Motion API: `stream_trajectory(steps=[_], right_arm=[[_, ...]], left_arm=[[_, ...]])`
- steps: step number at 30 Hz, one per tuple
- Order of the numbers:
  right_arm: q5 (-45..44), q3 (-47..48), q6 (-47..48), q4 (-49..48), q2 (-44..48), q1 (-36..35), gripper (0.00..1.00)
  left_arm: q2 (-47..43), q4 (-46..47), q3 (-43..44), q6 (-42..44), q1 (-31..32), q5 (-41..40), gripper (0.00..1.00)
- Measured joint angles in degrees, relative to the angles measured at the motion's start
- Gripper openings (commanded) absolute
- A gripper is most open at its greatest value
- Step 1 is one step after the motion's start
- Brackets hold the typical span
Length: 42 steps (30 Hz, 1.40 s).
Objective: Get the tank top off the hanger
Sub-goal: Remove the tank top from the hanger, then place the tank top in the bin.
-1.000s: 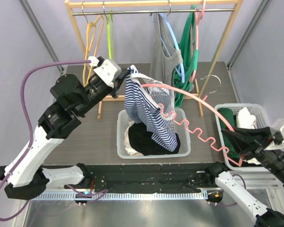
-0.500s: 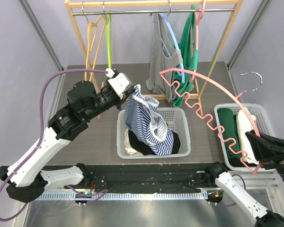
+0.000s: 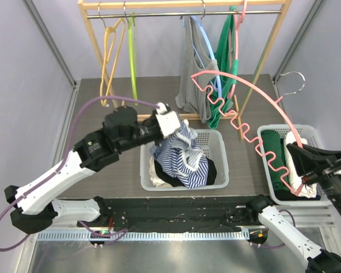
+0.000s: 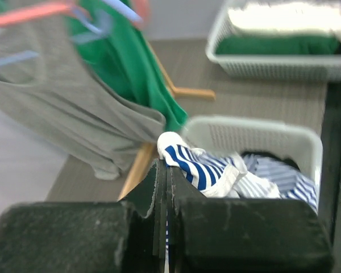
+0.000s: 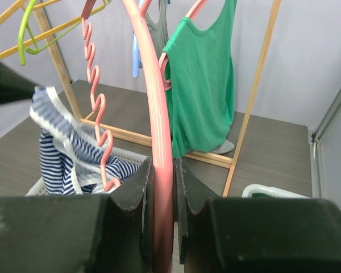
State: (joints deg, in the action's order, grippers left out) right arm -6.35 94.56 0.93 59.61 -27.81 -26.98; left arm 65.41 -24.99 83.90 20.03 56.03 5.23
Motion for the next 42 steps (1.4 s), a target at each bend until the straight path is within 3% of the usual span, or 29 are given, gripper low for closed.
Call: stream_trajectory(steps=[6,11,13,18,23,29,31,33,35,36,38,39,42], right_arm=[[-0.31,-0.13,-2.01,-0.07,-6.27,0.00,0.01],[-0.61,-1.64,-2.78,-0.09,-10.12,0.00,0.01],[-0.85,-1.88,-2.78,-0.11,-11.21,0.00,0.01],[-1.31,-2.75,-2.38,-1.75,-13.03,0.00,0.01],[-1.49,-2.97,-1.68,-3.45,-13.44,0.00,0.01],[-0.11,-2.03,0.13,-4.70,-13.29,0.04,0.01],[1.46,-1.90,0.94,-5.55,-12.48,0.63,0.01],[2.89,-1.86,1.90,-6.12,-11.21,1.29,0.01],[3.72,-1.64,2.95,-6.47,-9.79,1.64,0.01],[3.93,-1.51,3.41,-6.67,-9.20,1.73,0.01],[4.44,-1.25,4.02,-7.17,-8.52,1.84,0.01],[4.81,-1.18,4.35,-7.41,-8.44,1.95,0.01],[6.32,-1.11,5.05,-7.91,-8.63,2.10,0.01]], left_arm=[[1.22,-2.89,-11.21,2.47,4.61,-1.99,0.00],[6.80,-5.40,-11.47,2.47,5.22,-8.00,0.00],[9.42,-5.73,-10.47,2.47,5.22,-10.25,0.08],[13.14,-5.16,-10.60,2.29,5.31,-12.07,0.08],[13.68,-3.15,-15.26,0.96,5.73,-12.20,0.01],[16.37,0.48,-24.92,-1.16,7.06,-12.07,0.07],[17.40,1.86,-27.52,-1.66,7.32,-12.00,0.17],[18.60,2.29,-28.57,-2.10,7.34,-11.58,0.35],[19.50,2.16,-28.50,-2.58,7.34,-10.99,0.44],[20.20,1.33,-27.89,-3.28,7.39,-10.36,0.59],[21.94,-0.98,-26.08,-3.48,7.85,-10.03,0.73],[22.82,-2.10,-25.07,-3.34,8.09,-10.03,0.85],[24.44,-5.64,-22.25,-3.23,8.68,-10.23,1.00]])
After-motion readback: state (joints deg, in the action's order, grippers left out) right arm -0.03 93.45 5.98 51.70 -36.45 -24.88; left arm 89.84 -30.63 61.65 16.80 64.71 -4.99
